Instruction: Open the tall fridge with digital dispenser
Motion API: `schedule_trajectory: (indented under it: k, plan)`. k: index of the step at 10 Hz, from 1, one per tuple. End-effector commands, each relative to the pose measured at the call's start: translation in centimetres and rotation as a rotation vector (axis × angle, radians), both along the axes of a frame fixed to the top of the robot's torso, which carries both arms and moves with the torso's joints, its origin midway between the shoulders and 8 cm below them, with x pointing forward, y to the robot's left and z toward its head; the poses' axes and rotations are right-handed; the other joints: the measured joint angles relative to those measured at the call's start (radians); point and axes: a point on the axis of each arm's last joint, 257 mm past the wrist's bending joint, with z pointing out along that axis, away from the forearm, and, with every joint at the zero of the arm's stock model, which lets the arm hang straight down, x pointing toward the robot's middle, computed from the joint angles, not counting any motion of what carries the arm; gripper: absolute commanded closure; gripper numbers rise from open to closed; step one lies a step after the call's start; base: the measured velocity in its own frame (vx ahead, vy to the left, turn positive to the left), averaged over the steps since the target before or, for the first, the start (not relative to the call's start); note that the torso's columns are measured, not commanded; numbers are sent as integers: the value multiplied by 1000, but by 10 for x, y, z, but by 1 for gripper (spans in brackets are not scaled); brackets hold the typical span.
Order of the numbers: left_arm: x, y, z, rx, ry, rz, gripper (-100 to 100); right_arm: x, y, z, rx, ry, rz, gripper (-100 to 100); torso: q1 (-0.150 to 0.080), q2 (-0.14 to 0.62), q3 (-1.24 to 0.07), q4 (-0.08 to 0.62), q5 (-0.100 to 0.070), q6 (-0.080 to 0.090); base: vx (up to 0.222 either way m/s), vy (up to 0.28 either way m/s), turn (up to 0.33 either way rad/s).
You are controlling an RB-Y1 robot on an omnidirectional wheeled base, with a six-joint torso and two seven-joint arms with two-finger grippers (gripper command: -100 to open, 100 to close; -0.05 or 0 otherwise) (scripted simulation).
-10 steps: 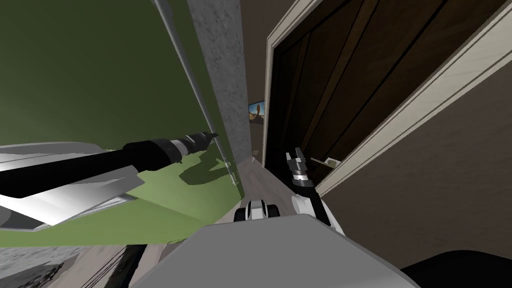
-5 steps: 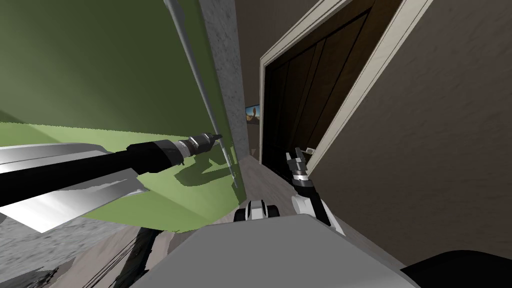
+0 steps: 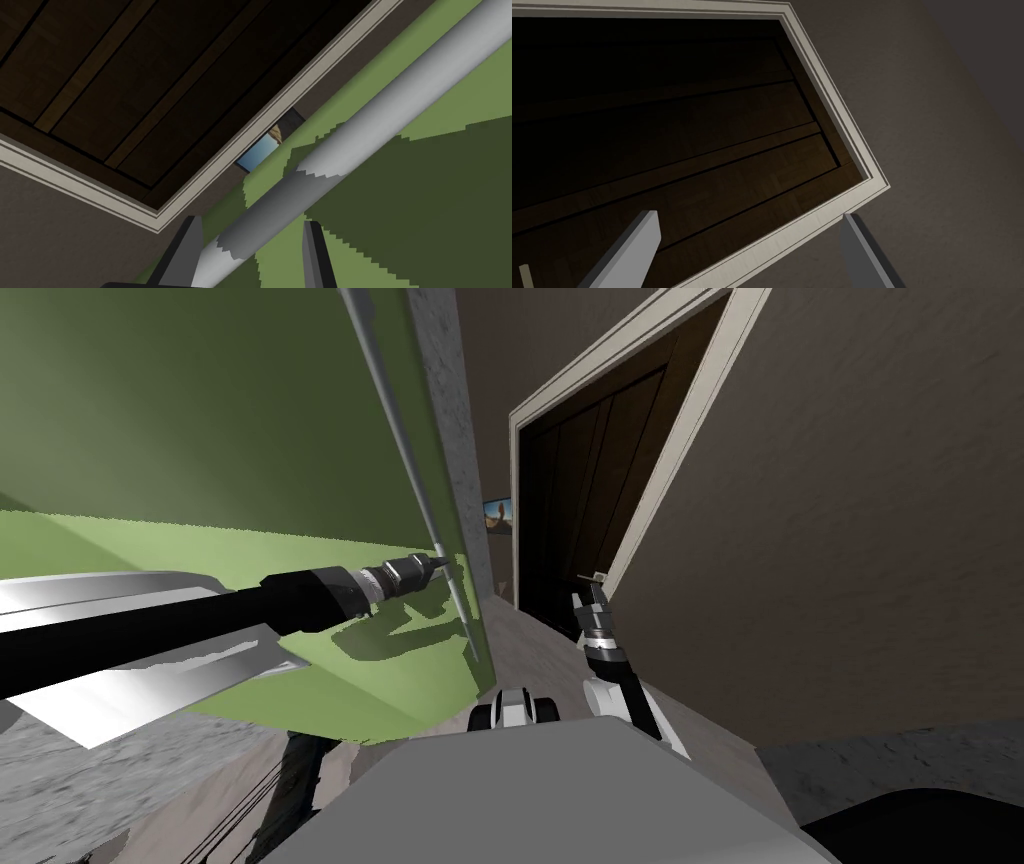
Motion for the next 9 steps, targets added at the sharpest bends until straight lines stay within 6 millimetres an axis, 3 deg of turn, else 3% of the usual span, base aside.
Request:
schedule_trajectory:
  k: [1, 6, 9]
  plan:
    - [-3, -10, -1, -6, 6, -41, 100, 0, 0, 0, 0, 0, 0, 0, 2, 1, 0, 0, 0, 0, -292, 142, -215]
    - [-9, -28, 0, -10, 7, -110, 100, 0, 0, 0, 0, 0, 0, 0, 1, 2, 2, 0, 1, 0, -267, 99, -180]
    - [-13, -35, -4, -3, 12, -134, 100, 0, 0, 0, 0, 0, 0, 0, -6, -11, -8, -1, -3, 1, -135, 54, -67]
